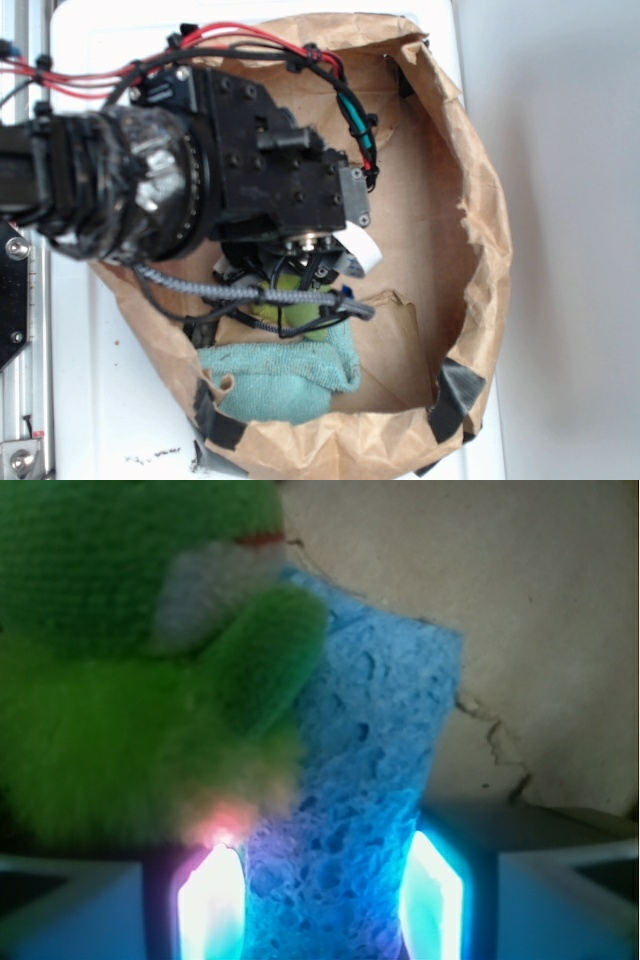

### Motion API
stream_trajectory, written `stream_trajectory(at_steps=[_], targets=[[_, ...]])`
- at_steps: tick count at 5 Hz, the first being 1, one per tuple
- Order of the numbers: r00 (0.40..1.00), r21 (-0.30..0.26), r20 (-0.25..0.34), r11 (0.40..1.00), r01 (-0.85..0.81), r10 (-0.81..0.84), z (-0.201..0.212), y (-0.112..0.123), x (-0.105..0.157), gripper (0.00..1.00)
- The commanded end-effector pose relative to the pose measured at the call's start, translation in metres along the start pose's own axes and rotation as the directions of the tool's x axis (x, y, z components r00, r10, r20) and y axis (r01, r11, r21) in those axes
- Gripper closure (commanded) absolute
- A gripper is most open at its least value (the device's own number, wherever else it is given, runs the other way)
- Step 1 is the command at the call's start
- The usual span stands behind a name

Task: Grab the blue sponge.

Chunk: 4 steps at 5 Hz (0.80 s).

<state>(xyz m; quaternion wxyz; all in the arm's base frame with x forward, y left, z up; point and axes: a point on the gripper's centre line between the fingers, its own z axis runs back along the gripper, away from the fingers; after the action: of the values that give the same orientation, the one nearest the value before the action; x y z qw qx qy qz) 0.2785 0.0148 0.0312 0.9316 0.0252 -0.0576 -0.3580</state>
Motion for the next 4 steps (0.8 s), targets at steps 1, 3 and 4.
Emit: stream_trajectory(at_steps=[1,3,4], targets=[[0.977,0.016,0.109,0.982,-0.187,0.184,0.067,0.023,0.002,1.00],[0.933,-0.036,0.160,0.946,-0.322,0.323,0.148,0.022,-0.012,1.00],[0.916,-0.073,0.192,0.936,-0.344,0.351,0.172,0.016,-0.015,1.00]])
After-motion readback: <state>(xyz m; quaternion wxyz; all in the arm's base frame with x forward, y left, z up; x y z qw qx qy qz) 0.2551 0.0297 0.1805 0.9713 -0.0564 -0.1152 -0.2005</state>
